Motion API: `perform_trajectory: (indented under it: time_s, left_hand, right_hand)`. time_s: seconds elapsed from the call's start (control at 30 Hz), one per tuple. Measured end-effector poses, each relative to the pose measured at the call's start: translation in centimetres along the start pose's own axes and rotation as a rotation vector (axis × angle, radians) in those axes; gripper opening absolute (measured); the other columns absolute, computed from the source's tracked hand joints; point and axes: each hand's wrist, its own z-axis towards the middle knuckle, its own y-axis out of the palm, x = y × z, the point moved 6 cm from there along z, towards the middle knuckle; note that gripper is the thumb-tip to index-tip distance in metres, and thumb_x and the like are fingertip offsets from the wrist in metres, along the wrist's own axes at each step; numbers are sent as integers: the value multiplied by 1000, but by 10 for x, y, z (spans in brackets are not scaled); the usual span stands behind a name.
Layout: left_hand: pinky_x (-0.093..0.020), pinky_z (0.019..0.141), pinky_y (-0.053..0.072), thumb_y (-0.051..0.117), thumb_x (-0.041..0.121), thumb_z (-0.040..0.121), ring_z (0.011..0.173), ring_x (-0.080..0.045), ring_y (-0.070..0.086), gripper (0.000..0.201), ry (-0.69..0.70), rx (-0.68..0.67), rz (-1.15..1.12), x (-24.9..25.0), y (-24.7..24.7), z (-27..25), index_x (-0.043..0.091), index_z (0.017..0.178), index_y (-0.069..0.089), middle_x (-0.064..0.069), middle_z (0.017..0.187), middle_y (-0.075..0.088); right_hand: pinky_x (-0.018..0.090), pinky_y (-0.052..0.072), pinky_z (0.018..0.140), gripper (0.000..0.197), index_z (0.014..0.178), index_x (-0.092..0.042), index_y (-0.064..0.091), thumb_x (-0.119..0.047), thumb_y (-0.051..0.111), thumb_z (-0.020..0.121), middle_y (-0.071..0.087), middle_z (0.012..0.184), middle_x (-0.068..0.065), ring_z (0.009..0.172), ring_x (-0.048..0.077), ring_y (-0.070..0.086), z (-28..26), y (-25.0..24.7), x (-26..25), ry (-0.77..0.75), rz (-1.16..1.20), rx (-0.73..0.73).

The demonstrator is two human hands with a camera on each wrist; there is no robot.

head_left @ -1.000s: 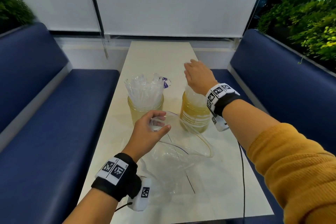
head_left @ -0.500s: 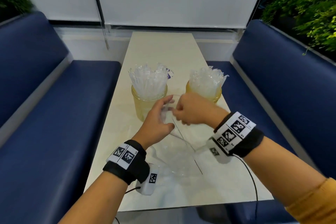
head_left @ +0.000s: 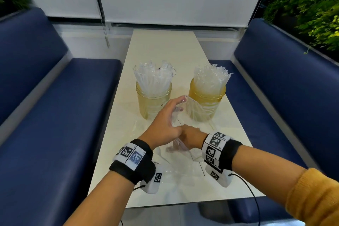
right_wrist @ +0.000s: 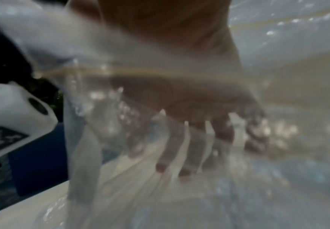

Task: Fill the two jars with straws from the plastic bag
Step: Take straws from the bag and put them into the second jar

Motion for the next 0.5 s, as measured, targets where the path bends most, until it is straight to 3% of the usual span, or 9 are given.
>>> perform_trajectory:
  time_s: [0.1, 0.13, 0.27, 0.3, 0.4, 0.5]
  left_hand:
    - [-29, 109, 44, 71, 33, 67, 132, -7, 51, 90, 3, -18, -10, 8, 3, -1, 29, 151, 37, 11, 149, 45]
    - [-26, 107, 43, 70, 36, 66, 132, -7, 51, 91, 4, -28, 1, 8, 5, -1, 29, 151, 37, 11, 149, 45]
    - [-28, 100, 48, 62, 4, 71, 132, -8, 50, 87, 8, -45, 39, 4, 6, -2, 29, 150, 38, 10, 147, 45]
    - [-29, 99, 50, 57, 2, 69, 132, -9, 50, 88, 5, -43, 44, 3, 5, -2, 29, 150, 38, 10, 147, 45]
    - [-30, 103, 48, 54, 2, 65, 133, -11, 50, 89, 10, -39, 50, 3, 3, -1, 27, 150, 39, 9, 147, 45]
    - [-30, 104, 46, 56, -1, 67, 133, -12, 49, 89, 16, -51, 66, 2, 3, 1, 27, 149, 40, 9, 147, 45]
  right_hand:
    - [42, 30, 109, 45, 134, -7, 51, -36, 52, 100, 56, 136, 8, 127, 31, 51, 2, 6, -1, 46, -18, 4]
    - [40, 31, 109, 42, 134, -8, 51, -33, 53, 100, 57, 135, 8, 126, 30, 52, 2, 7, -2, 44, -17, 2]
    - [39, 45, 99, 34, 125, 3, 56, -12, 62, 95, 60, 118, 16, 112, 31, 58, 0, 2, -7, -86, 162, 31]
    - [39, 46, 96, 36, 125, 3, 56, -12, 63, 93, 59, 115, 16, 109, 31, 58, -1, -2, -9, -123, 161, 58]
    - [40, 47, 96, 40, 132, -1, 52, -15, 59, 95, 56, 128, 17, 114, 35, 56, -6, -15, -12, -155, 73, 93]
    - [41, 49, 94, 40, 133, -3, 48, -13, 56, 96, 55, 129, 18, 112, 34, 57, -7, -15, -7, -150, -19, 51]
